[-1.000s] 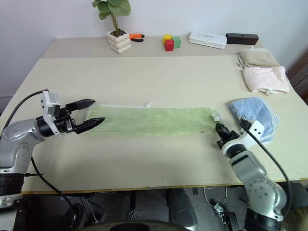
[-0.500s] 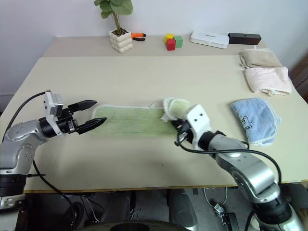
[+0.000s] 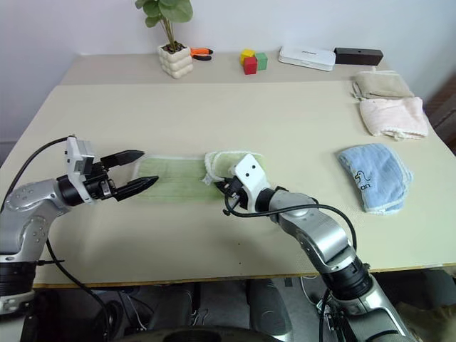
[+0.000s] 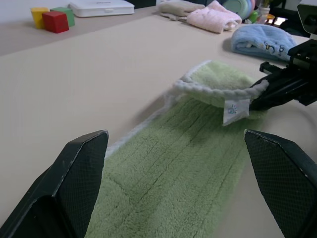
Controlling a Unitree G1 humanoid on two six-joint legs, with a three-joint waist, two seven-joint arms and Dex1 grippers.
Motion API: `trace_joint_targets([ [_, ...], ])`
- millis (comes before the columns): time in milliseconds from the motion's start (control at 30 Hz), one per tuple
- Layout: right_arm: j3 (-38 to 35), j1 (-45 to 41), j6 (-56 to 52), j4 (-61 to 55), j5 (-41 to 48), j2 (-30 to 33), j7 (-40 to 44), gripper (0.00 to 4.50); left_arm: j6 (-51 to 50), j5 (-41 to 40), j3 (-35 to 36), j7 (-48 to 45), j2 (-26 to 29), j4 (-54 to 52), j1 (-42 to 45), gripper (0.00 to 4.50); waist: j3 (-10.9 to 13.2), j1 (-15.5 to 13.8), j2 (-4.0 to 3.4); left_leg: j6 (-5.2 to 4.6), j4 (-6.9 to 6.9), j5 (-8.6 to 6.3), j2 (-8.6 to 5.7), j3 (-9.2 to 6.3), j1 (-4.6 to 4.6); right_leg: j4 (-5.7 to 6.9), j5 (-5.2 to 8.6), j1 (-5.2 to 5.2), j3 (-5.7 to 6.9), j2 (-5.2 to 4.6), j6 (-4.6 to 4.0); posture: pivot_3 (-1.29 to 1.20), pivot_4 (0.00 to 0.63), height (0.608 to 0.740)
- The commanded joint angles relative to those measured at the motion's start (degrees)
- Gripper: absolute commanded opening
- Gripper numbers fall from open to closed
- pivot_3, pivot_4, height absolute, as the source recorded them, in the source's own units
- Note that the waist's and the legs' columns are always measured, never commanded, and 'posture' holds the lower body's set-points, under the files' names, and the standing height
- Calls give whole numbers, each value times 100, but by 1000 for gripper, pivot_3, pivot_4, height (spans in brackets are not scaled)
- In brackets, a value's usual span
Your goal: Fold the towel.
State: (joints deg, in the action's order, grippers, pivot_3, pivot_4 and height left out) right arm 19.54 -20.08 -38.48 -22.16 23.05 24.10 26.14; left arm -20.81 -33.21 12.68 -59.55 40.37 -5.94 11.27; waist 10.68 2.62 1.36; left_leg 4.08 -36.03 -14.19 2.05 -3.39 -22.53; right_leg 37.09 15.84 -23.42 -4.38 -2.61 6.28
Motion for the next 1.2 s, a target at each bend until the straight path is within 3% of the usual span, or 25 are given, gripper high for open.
trace_joint_targets([
  [33, 174, -257, 138, 119, -174, -285, 134, 28, 66, -77, 156, 23, 27, -176, -6, 4500, 0, -2, 0, 0, 1, 0, 0, -1, 0, 1, 0, -1, 1, 0, 1, 0, 150, 740],
  [233, 219, -383, 237, 531, -411, -560, 315, 28, 118, -47, 120, 48, -5, -173, 46, 4500, 0, -18, 0, 0, -1, 0, -1, -1, -3, 0, -1, 0, 3, -3, 2, 0, 150, 740],
  [333, 181, -389, 253, 653, -478, -651, 380, 947, 122, -40, 141, 34, 35, -161, 18, 4500, 0, -10, 0, 0, -1, 0, -1, -1, -2, 1, -1, 0, 3, -2, 3, 0, 150, 740],
  [467, -13, -361, 245, 633, -360, -777, 458, 2932, 117, -34, 150, 34, 49, -187, -39, 4500, 0, -6, 0, 0, 0, 0, 0, -2, -1, 2, -8, -1, 3, -1, 15, 0, 150, 740],
  [567, -508, -257, 111, 191, 552, -825, 1039, 4473, 122, -26, 147, 14, 68, -190, -55, 4500, 2, -8, -2, 0, 0, 0, 0, -2, -2, 2, -9, -1, 4, -1, 17, 0, 150, 740],
  [733, -1769, -571, -127, 401, 1432, -855, 901, 4473, 127, -13, 85, -79, 73, -9, 76, 4500, 4, -10, -5, 0, -1, 0, 0, -3, 0, 2, -9, 2, 5, -1, 17, 0, 150, 740],
  [833, -1851, -696, 301, 757, 994, -944, 581, 3635, 94, -19, 73, -30, 32, 44, 162, 4500, 4, -9, -4, 0, -2, 0, -1, -3, 0, 2, -10, 2, 4, -2, 17, 0, 150, 740],
  [933, -1558, -562, 861, 1077, 199, -962, 250, 2157, -116, -136, 72, 49, 6, -33, 161, 4500, 4, 8, -5, 0, 6, 0, 0, -3, 1, 2, -10, -1, 6, 0, 18, 0, 150, 740],
  [1067, -1237, -235, 1260, 1138, -138, -1052, 336, 60, -124, -117, 71, 15, 19, -114, 72, 4500, 6, 1, -7, 0, 11, 0, 0, -3, 0, 3, -11, -5, 5, -1, 19, 0, 150, 740],
  [1200, -824, 52, 1790, 1474, -741, -1002, 371, 18, -219, -157, 78, -31, 71, -137, 19, 4500, 6, 0, -7, 0, 7, 0, 0, -3, -2, 4, -11, -4, 5, -2, 19, 0, 150, 740],
])
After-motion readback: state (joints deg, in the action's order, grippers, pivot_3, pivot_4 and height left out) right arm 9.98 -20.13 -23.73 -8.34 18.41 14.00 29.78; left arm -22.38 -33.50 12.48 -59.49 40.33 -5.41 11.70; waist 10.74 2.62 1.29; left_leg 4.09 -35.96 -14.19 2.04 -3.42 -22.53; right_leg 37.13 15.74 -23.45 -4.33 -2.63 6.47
